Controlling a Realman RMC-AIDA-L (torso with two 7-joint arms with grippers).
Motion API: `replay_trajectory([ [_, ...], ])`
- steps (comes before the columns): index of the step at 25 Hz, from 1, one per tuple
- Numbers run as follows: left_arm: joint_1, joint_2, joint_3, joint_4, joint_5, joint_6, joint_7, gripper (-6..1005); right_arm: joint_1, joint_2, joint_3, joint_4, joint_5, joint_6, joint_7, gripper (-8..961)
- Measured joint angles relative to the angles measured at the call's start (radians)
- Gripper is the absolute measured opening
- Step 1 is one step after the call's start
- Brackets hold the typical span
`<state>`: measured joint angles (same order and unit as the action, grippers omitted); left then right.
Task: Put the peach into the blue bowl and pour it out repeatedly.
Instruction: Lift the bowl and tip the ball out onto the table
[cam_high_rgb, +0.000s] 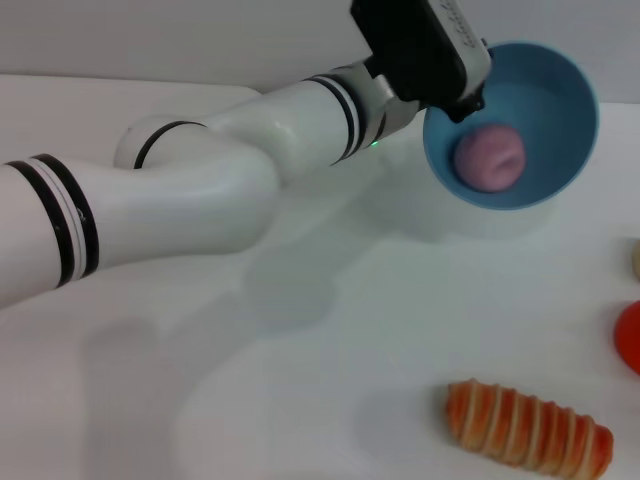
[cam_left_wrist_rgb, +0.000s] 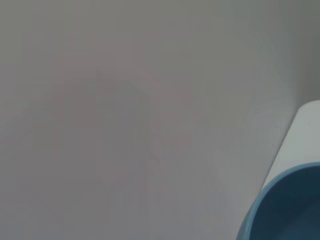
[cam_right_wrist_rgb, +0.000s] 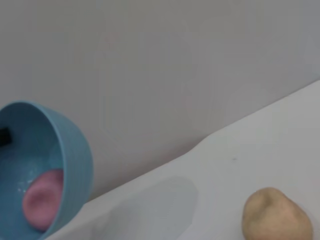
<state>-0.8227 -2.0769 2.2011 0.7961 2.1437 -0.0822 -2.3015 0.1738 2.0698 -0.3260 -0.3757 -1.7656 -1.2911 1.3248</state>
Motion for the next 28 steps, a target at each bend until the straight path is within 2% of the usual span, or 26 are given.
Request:
replay_trajectory([
  [10,0.015,-0.002,0.013,0.045,0.001,-0.033,0.297,-1,0.026,-0.002,0.005,0.005,0.0,-0.02,-0.001,545],
  [18,0.059,-0.002,0.101,0.045,-0.006,-0.241,0.519,-1,0.028,-0.002,0.012,0.015,0.0,-0.022,0.0,546],
  [28,0.079,-0.002,0.179,0.043,-0.002,-0.327,0.615,0,0.039,-0.003,0.016,0.028,0.011,-0.012,-0.001,546],
])
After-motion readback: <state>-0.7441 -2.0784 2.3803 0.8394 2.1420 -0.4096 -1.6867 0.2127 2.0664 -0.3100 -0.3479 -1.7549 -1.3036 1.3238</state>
